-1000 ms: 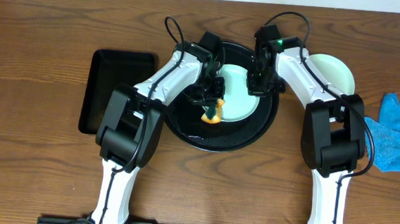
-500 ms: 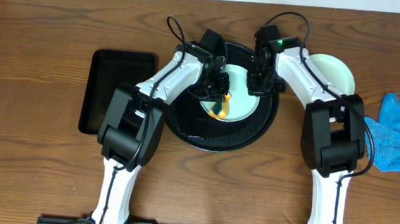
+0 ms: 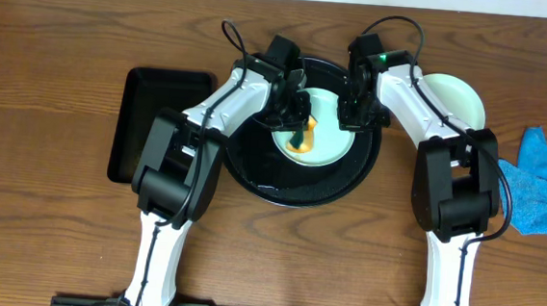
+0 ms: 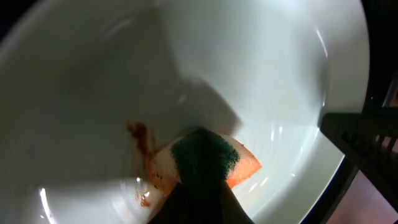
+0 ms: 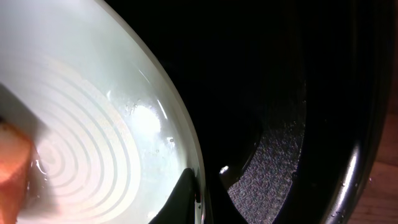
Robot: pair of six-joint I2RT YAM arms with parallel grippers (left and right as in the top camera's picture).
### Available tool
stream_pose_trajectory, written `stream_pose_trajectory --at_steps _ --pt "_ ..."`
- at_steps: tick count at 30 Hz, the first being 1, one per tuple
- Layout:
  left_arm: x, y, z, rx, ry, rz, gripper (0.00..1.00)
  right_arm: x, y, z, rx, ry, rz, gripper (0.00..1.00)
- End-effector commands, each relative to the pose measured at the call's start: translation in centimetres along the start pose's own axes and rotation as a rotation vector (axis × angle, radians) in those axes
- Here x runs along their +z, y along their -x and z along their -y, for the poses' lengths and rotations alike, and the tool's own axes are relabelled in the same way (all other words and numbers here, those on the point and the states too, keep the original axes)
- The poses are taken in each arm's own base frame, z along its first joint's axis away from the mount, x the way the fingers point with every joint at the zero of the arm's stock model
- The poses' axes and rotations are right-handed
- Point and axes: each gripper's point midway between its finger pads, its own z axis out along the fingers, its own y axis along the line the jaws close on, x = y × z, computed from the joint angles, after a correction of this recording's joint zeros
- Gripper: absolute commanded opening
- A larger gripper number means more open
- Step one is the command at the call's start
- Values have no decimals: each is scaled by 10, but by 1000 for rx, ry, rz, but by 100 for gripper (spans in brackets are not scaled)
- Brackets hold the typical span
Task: Clean dirty plates on tray and stack at the side
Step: 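Scrub the last green plate with the sponge in the left gripper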
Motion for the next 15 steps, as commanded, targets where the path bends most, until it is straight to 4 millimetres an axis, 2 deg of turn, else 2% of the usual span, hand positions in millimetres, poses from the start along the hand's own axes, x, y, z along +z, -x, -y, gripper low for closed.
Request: stream_pose_trajectory --at_steps 1,15 --pt "17 4 -35 -43 107 6 8 12 -12 -2 -2 -4 -49 1" --pt "15 16 -48 8 187 63 8 12 -12 -2 -2 -5 -48 1"
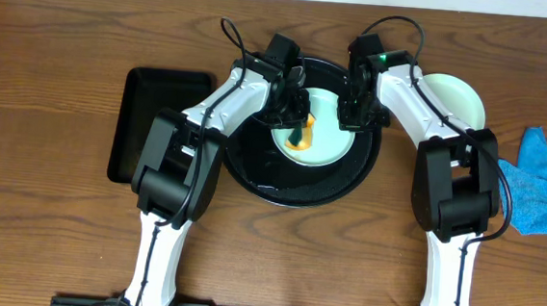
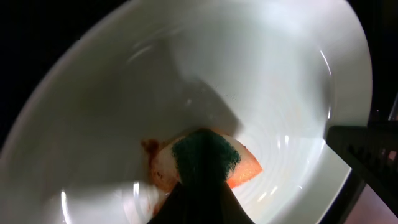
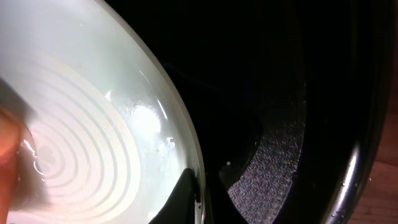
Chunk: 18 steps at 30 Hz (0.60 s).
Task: Clean dirty plates on tray and stack at the side
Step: 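Scrub the last green plate with the sponge in the left gripper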
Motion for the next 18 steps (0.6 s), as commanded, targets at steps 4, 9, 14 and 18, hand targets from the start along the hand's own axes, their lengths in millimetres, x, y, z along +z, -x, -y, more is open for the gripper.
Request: stream_pose_trajectory --at_steps 4,9,14,18 --pt "17 11 -41 28 151 42 8 12 -12 -2 -2 -5 -48 1" --pt "17 19 -39 63 145 73 8 12 -12 -2 -2 -5 -48 1" --pt "16 38 -32 93 127 151 8 12 -12 -2 -2 -4 -49 1" --pt "3 60 -14 127 78 237 8 12 -12 -2 -2 -4 -49 1"
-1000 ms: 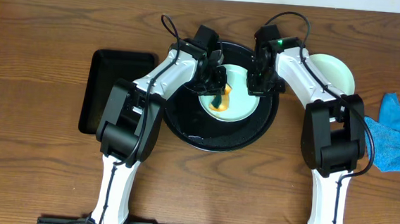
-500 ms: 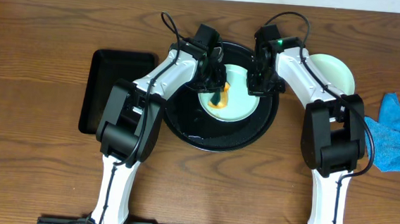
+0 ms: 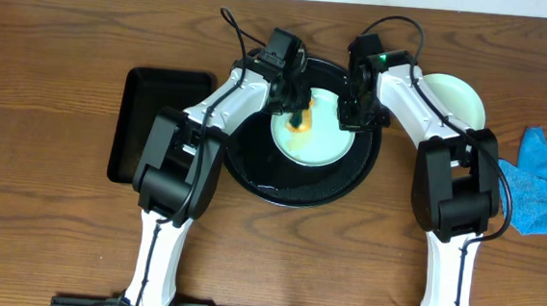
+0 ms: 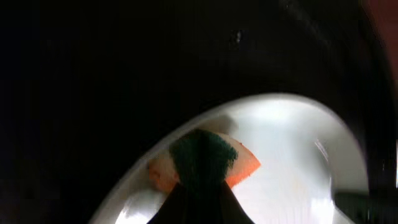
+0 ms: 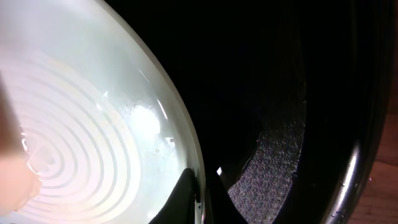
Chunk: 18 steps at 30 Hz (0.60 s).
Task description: Clean dirty plates on tray and stack at the side
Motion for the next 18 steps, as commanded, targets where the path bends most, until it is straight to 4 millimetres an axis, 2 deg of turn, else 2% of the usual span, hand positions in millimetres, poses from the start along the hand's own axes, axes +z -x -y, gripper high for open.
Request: stream_pose_trajectory --at_steps 1,5,8,11,14,16,18 --pt "0 14 -9 22 30 45 8 12 -12 -2 -2 -4 -48 1" --pt "-46 48 26 61 -44 150 7 12 -11 -2 -2 -3 -45 1" --pt "-102 71 52 96 -82 264 7 12 -10 -2 -3 -3 -42 1" --pt "-161 85 65 108 -106 361 7 12 -8 -3 -3 0 -33 1" --pt "-210 89 59 90 -100 413 7 7 -3 -4 -5 5 -13 1" --pt "-237 86 46 59 -79 428 8 -2 3 -7 -11 11 14 1" --pt "-262 78 18 -4 -35 416 8 -18 13 -11 -29 19 62 1"
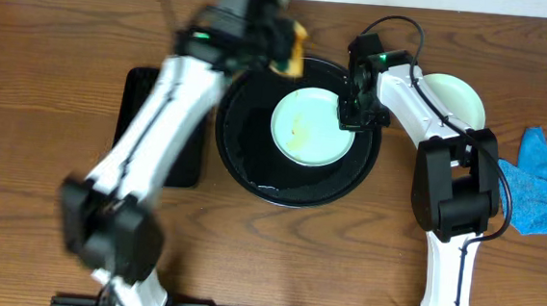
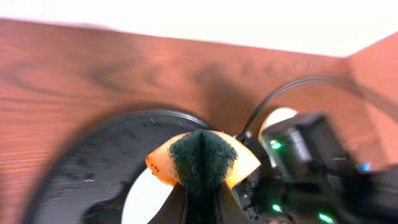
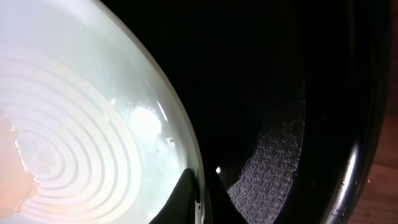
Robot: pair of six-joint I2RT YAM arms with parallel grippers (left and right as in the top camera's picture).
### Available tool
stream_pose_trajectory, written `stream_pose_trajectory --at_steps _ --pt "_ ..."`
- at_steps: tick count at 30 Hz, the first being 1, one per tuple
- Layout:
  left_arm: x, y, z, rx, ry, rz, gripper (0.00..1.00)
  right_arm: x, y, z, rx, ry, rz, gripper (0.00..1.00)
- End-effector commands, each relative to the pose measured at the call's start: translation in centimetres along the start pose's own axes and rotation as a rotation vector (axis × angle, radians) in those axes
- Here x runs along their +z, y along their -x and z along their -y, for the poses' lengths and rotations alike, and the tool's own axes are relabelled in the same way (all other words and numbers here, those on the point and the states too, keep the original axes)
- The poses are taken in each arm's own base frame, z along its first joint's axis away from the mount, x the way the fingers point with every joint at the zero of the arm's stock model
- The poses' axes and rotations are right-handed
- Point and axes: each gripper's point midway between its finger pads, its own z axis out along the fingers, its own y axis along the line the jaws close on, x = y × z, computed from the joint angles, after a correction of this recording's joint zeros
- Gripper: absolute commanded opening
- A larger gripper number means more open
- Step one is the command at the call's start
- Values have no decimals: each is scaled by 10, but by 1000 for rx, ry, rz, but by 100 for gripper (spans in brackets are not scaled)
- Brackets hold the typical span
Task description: Clean dirty plates on tray and stack at the side
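A pale green plate (image 1: 309,127) lies in the round black tray (image 1: 254,161), with a faint yellowish smear near its middle. My right gripper (image 3: 200,186) is shut on the plate's right rim (image 3: 81,137); the same gripper (image 1: 353,115) shows at that rim in the overhead view. My left gripper (image 2: 201,186) is shut on an orange sponge with a green scrub face (image 2: 202,158). It hangs high above the tray's far-left rim (image 2: 93,168), clear of the plate. The left arm is blurred in the overhead view, where the sponge (image 1: 291,34) shows past the tray's far edge.
A second pale plate (image 1: 456,96) sits on the table to the right of the round tray. A blue cloth lies at the right edge. A black rectangular tray (image 1: 142,96) stands at the left, partly hidden by the left arm.
My left gripper, still shut on the sponge, has gone from the plate's far-left rim to high above the tray's far edge. The right gripper and the plate have not moved.
The sponge was pressed near the plate's middle beside a reddish stain, then again there with the stain smaller, then sat at the plate's far-left rim. Now it is lifted off, and only a faint smear shows. The right gripper held the rim throughout.
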Motion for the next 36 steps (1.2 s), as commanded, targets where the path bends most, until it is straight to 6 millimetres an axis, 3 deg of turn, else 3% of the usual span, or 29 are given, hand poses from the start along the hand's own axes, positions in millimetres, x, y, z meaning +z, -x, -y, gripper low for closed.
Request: stream_pose_trajectory --at_steps 1,6,11,16,22,25,28,36 --pt "-40 7 -43 -74 97 2 7 -26 15 -11 -30 18 77 1" --pt "-77 -25 -113 -256 249 -131 7 -84 41 -12 -63 -28 258 1" --pt "-102 -63 -169 -410 356 -250 8 -152 49 -6 -129 -231 449 1" --pt "-112 -91 -204 -490 405 -307 8 -207 42 -22 -184 -530 628 1" --pt "-108 -118 -225 -548 427 -348 8 -257 19 -64 -238 -883 830 1" --pt "-104 -125 -228 -553 428 -358 8 -275 7 -86 -227 -968 931 1" --pt "-103 -126 -228 -554 428 -360 8 -276 -1 -105 -240 -948 969 1" --pt "-98 -124 -217 -565 359 -360 8 -265 4 -103 -220 -869 951 1"
